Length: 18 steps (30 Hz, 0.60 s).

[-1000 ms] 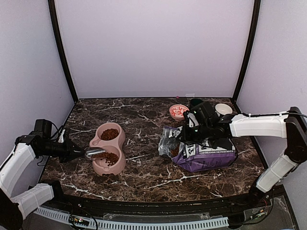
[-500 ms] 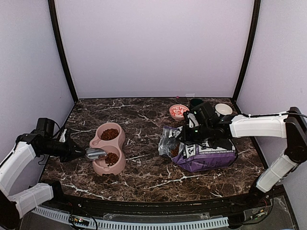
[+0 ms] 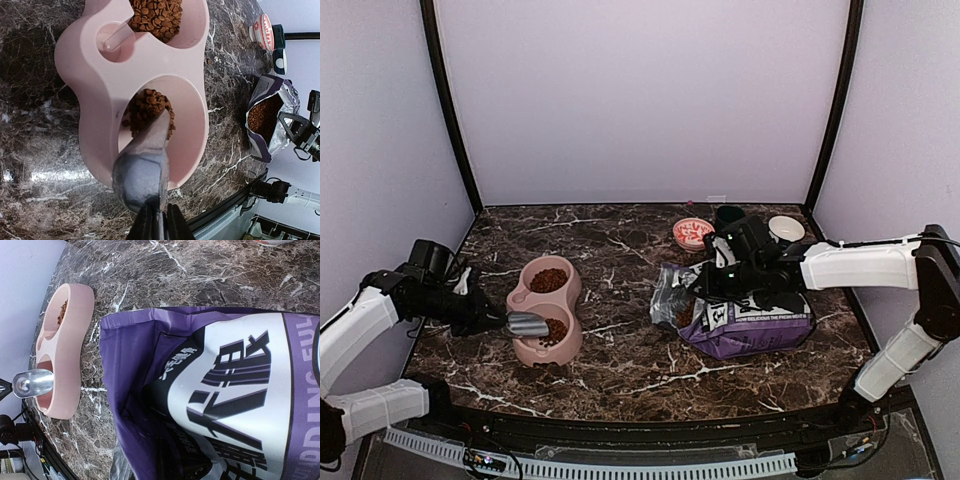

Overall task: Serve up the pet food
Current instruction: Place the pet food in the pet food bowl, then move the pet food bowl to the center of the board.

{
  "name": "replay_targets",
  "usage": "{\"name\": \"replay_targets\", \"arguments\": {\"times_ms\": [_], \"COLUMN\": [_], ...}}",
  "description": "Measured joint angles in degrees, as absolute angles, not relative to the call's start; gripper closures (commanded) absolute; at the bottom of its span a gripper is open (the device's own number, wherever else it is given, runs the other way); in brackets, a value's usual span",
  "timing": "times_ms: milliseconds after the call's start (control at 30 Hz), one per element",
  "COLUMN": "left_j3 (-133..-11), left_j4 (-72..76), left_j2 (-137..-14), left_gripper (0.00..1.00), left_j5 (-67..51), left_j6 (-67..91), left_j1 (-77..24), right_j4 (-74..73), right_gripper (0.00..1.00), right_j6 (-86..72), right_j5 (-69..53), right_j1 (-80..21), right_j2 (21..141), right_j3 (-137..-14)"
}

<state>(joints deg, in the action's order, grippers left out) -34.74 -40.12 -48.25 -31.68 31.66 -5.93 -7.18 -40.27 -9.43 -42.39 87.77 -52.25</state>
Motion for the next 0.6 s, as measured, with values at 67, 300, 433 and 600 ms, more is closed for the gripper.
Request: {"name": "replay_targets", "arguments": {"times_ms": [67,300,433,600], "left_j3": [-34.98,-35.68,-36.64,-38.09], "left_j4": [-39.53,-36.27,-34.37,-31.83], "left_j2": [-49.25,-53.71,-56.38,-60.01], "left_gripper": [1.00,1.00,1.00,1.00], "left_j5": [-30.50,-27.05,-25.41,-23.35], "left_j6": [32.27,34.61,35.59,36.40], "left_j1": [-7.60,-13.39,-15.92,-18.24], "right_j4": [-6.87,-5.63,-5.26,-5.13], "right_gripper": [1.00,1.00,1.00,1.00], "right_j6": [-40.01,-39.38,-39.05,-38.33], "right_j5": [-9.45,-10.28,-10.79,-11.18], "right_j1": [-42.22,-41.54,-41.17,-40.86], "right_j2": [87.68,86.76,86.46,86.35], "right_j3": [-52.03,-50.76,-50.30,-50.11]}}
